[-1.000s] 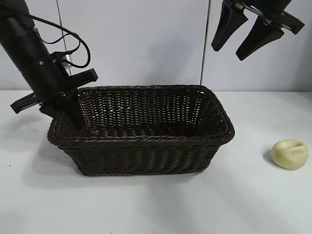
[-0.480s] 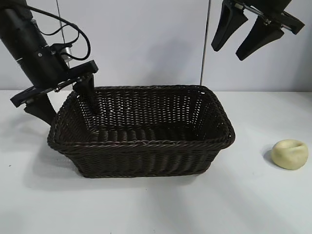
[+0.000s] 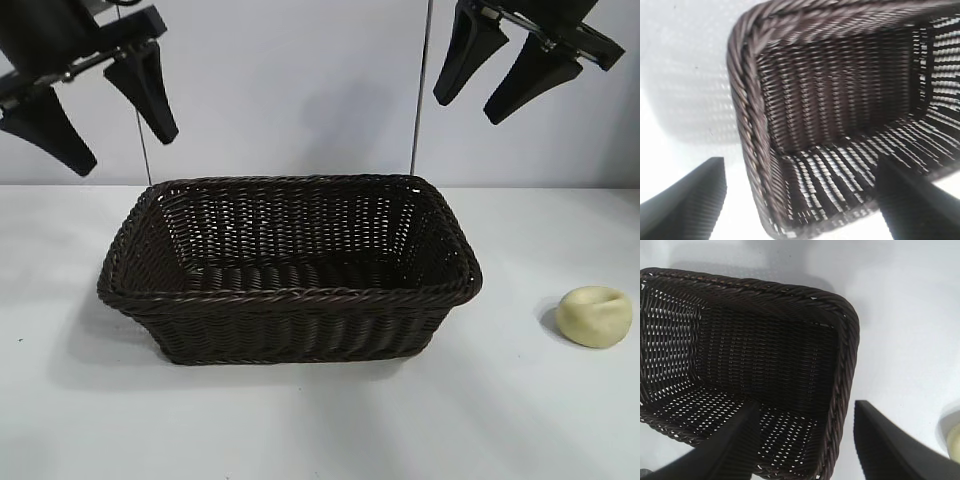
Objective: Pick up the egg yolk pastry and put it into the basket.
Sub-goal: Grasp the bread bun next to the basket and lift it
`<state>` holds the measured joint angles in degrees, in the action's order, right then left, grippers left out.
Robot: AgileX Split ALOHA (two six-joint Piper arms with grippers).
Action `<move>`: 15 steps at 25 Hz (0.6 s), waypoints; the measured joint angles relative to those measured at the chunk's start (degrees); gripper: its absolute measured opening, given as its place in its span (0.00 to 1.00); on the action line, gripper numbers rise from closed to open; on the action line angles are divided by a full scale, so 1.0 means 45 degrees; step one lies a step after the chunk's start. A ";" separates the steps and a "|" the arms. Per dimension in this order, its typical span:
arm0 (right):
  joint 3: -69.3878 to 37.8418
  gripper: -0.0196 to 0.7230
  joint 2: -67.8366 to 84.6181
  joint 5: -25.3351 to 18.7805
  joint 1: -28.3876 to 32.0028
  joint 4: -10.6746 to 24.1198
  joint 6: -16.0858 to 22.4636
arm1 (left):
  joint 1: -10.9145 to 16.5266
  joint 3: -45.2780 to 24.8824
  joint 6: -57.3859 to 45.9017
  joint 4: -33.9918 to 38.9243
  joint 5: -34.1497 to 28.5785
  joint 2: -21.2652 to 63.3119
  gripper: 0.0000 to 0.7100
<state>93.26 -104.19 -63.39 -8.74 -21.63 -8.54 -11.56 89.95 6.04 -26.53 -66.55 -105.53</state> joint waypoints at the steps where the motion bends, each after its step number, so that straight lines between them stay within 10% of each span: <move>1: 0.0000 0.58 0.0000 0.0000 0.0000 0.0000 0.0000 | 0.0000 0.0000 0.0000 -0.0205 -0.0044 0.0236 0.83; 15: 0.0000 0.58 0.0000 0.0000 0.0000 -0.0011 0.0000 | -0.1980 -0.0905 -0.0023 -0.1693 0.1055 0.1277 0.83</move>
<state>93.26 -104.19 -63.39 -8.74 -21.68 -8.54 -20.47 85.88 5.94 -34.15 -61.80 -99.78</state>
